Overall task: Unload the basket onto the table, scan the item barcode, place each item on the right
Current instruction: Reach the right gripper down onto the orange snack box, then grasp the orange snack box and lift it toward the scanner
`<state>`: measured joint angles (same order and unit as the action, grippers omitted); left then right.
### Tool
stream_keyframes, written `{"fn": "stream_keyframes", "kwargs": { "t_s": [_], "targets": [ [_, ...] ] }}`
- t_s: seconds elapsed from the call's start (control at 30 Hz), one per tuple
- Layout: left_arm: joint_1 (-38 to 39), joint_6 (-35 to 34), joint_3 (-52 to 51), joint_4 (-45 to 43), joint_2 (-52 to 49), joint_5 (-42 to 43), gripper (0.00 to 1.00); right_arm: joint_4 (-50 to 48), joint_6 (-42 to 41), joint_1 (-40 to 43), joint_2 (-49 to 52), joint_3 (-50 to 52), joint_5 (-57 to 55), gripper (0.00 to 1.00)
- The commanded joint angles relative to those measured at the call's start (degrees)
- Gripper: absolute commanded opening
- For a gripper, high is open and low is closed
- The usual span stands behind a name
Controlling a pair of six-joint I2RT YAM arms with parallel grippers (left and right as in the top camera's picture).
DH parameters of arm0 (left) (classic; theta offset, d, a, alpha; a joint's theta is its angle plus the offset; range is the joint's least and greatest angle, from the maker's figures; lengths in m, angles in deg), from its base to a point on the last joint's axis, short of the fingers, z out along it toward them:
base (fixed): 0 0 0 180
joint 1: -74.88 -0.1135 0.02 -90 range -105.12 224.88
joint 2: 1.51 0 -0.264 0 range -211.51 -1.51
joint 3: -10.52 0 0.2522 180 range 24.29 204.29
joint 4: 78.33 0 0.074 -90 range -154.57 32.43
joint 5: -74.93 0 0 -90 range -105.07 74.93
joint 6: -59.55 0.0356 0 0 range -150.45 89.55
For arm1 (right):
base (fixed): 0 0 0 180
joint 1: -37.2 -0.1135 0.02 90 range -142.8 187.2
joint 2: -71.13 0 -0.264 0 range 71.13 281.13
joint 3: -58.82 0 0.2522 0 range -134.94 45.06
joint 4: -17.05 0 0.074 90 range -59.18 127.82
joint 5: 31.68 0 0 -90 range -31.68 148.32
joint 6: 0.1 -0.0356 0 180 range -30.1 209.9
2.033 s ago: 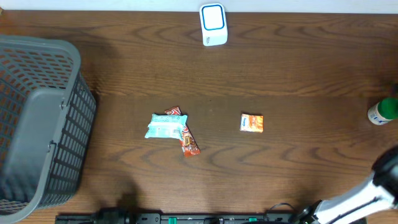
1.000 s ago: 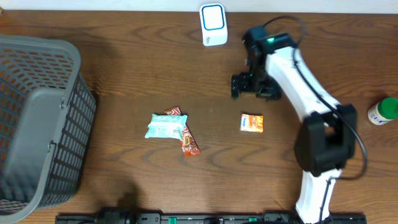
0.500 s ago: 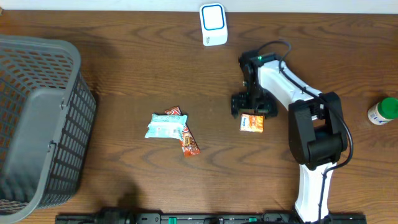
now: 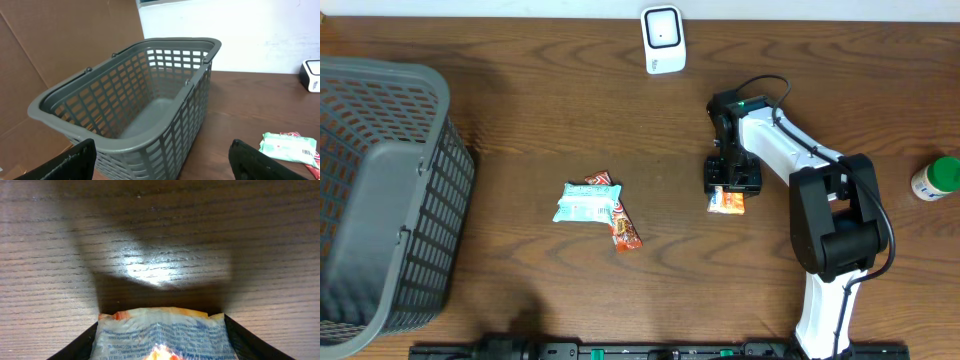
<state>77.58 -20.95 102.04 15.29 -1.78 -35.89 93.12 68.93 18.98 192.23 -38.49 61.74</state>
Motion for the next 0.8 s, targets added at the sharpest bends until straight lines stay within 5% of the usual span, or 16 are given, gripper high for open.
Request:
{"fn": "stream_keyframes", "kwargs": {
  "t_s": [0.0,0.37,0.77],
  "targets": [
    [0.17,0.98,0.09,0.28,0.07,0.68,0.85,0.02,0.24,0.13,2.49,1.68,2.43,0.55],
    [0.17,0.98,0.09,0.28,0.07,0.68,0.85,14.86,1.01,0.55,2.45,-6.75,7.04,0.55],
    [0.17,0.98,0.09,0.26,0.07,0.68,0.85,33.27,14.03,0.55,2.45,-13.42,21.84,0.58]
  ]
}}
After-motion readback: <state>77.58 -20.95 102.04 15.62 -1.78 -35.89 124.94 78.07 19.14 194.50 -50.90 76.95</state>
